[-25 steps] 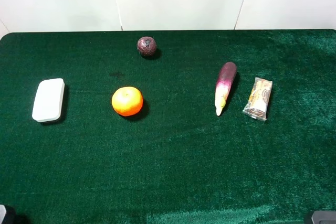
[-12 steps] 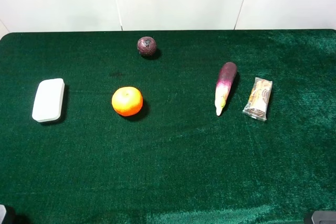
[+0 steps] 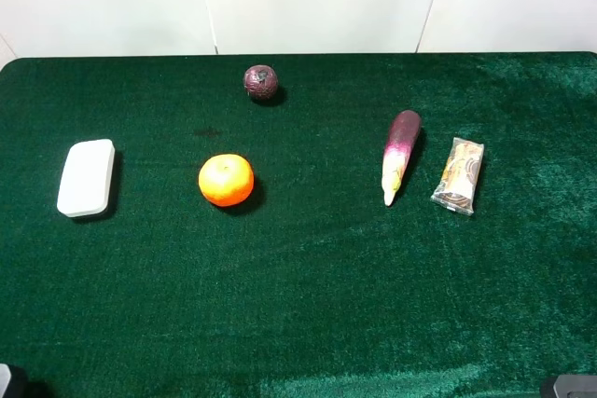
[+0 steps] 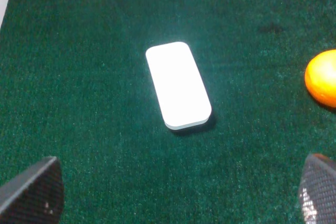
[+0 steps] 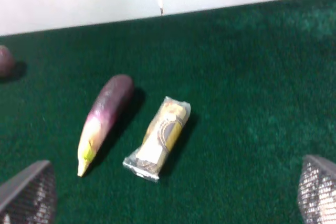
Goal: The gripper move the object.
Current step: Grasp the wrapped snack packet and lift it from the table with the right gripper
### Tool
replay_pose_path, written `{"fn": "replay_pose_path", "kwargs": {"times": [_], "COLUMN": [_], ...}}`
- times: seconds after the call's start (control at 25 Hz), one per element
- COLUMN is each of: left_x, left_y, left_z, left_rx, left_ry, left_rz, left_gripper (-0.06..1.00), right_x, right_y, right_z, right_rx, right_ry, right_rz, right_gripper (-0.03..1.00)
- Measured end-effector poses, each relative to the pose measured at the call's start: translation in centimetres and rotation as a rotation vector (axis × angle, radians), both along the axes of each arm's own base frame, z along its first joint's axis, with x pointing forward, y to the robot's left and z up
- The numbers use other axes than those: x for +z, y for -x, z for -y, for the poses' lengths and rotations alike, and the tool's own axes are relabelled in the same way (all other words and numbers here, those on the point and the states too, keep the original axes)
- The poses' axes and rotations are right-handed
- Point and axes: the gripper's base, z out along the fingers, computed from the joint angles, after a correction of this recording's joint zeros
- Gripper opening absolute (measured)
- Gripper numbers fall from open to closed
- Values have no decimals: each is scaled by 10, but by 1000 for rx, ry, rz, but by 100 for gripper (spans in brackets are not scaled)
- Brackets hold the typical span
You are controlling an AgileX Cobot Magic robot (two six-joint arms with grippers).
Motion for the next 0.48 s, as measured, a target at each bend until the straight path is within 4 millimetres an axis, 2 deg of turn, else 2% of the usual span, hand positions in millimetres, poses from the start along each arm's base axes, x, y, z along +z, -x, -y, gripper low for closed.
{"fn": "replay_pose_path", "kwargs": {"times": [0.2, 0.48], "left_x": [0, 0], "left_y": [0, 0], "left_z": [0, 0], "left_rx": [0, 0], "left_ry": [0, 0], "left_rz": [0, 0], "left_gripper": [90, 90], "right_x": [23, 59], "right_y": [-18, -61], "right_z": [-2, -8], "right_rx": [2, 28], "right_ry": [2, 15], "right_rz": [-68, -188], "right_gripper": [69, 69]}}
